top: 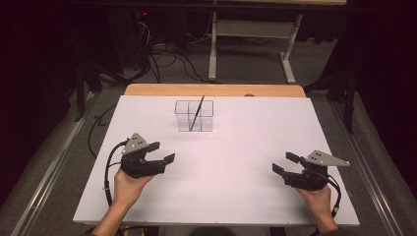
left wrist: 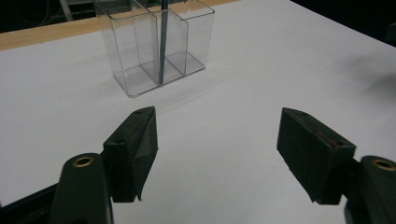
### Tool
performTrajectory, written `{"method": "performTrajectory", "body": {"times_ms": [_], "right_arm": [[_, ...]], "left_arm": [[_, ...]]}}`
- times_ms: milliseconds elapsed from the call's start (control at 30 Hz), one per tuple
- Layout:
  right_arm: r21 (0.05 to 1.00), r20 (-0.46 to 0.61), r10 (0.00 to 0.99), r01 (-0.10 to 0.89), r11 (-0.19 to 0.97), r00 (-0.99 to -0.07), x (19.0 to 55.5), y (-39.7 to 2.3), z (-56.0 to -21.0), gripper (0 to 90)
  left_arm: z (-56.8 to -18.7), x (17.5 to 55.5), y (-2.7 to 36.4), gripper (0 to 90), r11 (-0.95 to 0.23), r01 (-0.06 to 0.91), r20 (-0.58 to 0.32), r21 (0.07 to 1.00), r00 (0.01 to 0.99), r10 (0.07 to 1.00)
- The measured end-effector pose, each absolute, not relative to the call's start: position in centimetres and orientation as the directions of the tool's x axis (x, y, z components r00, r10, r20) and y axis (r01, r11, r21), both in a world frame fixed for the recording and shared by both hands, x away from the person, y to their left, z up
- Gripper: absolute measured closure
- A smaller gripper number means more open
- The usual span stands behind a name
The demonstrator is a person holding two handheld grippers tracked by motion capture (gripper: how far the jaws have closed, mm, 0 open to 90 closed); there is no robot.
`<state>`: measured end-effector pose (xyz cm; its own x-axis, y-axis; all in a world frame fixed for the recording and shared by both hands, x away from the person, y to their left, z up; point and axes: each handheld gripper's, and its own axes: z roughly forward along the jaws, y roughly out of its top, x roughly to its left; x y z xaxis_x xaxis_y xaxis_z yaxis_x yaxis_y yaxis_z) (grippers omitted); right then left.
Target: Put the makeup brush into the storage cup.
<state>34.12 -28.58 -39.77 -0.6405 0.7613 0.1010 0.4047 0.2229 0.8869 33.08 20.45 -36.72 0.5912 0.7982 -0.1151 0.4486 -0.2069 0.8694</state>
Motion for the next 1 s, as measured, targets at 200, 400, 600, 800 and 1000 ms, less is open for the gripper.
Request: {"method": "performTrajectory", "body": {"times_ms": [200, 400, 600, 800, 1000], "right_arm": [[0.887, 0.1, 0.761, 0.404, 0.225, -0.641, 34.1, -28.6, -39.8, 29.1], [0.886, 0.098, 0.76, 0.405, 0.227, -0.642, 34.1, -28.5, -39.8, 29.1], [0.886, 0.097, 0.76, 0.404, 0.229, -0.643, 34.1, -28.5, -39.8, 29.2], [0.885, 0.095, 0.759, 0.404, 0.232, -0.644, 34.2, -28.5, -39.8, 29.2], [0.885, 0.093, 0.759, 0.403, 0.233, -0.644, 34.1, -28.5, -39.8, 29.2]], "left_arm": [[-37.2, 33.0, 20.4, 29.8, -0.201, 0.438, -0.107, 0.876, 0.583, 0.806], [-37.6, 33.1, 20.5, 29.8, -0.198, 0.446, -0.112, 0.873, 0.579, 0.808], [-38.1, 33.2, 20.5, 29.8, -0.192, 0.459, -0.123, 0.867, 0.571, 0.811], [-38.5, 33.2, 20.6, 29.8, -0.193, 0.466, -0.123, 0.863, 0.566, 0.815], [-38.7, 33.1, 20.9, 29.8, -0.172, 0.466, -0.133, 0.868, 0.551, 0.823]]}}
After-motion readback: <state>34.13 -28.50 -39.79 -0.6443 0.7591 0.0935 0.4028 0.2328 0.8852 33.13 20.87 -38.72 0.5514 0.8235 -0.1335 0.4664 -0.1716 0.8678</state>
